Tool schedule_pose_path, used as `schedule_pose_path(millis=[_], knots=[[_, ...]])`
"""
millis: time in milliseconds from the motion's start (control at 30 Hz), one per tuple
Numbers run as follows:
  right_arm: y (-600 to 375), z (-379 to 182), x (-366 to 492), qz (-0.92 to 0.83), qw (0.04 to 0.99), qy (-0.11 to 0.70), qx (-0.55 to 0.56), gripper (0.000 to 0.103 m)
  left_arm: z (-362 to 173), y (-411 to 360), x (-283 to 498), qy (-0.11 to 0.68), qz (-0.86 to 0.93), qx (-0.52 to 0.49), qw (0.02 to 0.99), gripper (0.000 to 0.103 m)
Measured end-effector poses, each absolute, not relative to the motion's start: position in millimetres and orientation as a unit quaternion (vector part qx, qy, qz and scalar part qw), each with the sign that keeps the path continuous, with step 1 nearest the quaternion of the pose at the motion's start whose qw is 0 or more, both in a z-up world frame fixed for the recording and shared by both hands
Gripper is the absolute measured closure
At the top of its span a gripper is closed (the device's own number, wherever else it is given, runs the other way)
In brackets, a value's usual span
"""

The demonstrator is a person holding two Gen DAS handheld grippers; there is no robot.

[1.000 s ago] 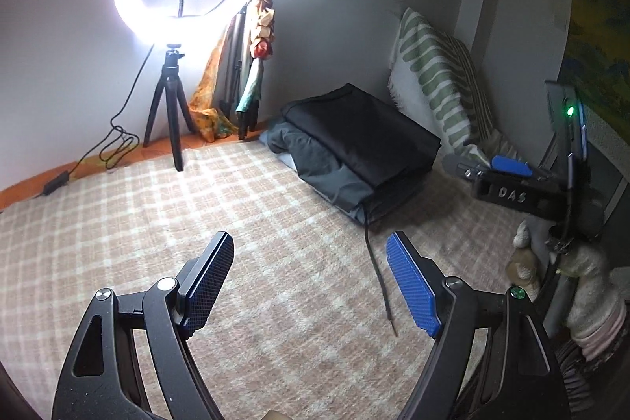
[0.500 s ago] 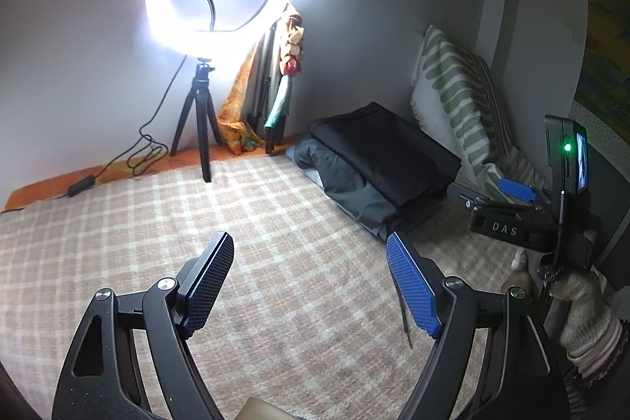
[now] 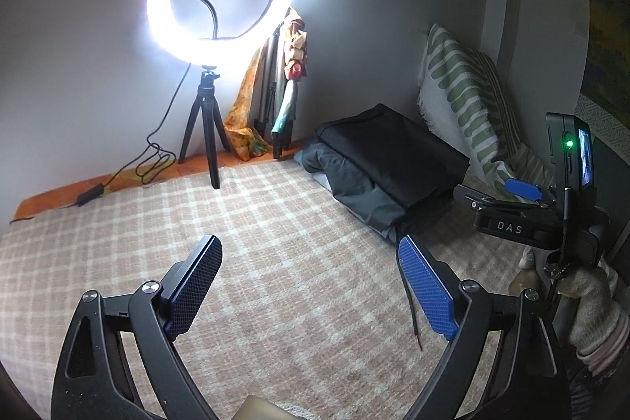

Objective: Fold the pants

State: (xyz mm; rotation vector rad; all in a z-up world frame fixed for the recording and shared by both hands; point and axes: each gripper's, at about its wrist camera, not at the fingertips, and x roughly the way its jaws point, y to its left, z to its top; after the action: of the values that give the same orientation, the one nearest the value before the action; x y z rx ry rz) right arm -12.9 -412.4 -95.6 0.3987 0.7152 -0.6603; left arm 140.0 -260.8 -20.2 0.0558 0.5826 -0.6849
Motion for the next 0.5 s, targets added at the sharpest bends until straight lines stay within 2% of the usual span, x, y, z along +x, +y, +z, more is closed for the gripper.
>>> schedule_pose_path(millis=[500], knots=[[-409.5, -100.5, -7.7, -0.309, 0.863, 0.35, 0.192, 0.0, -22.6, -261.7, 141.3, 0.287, -0.33, 0.028, 0.899, 0.011]])
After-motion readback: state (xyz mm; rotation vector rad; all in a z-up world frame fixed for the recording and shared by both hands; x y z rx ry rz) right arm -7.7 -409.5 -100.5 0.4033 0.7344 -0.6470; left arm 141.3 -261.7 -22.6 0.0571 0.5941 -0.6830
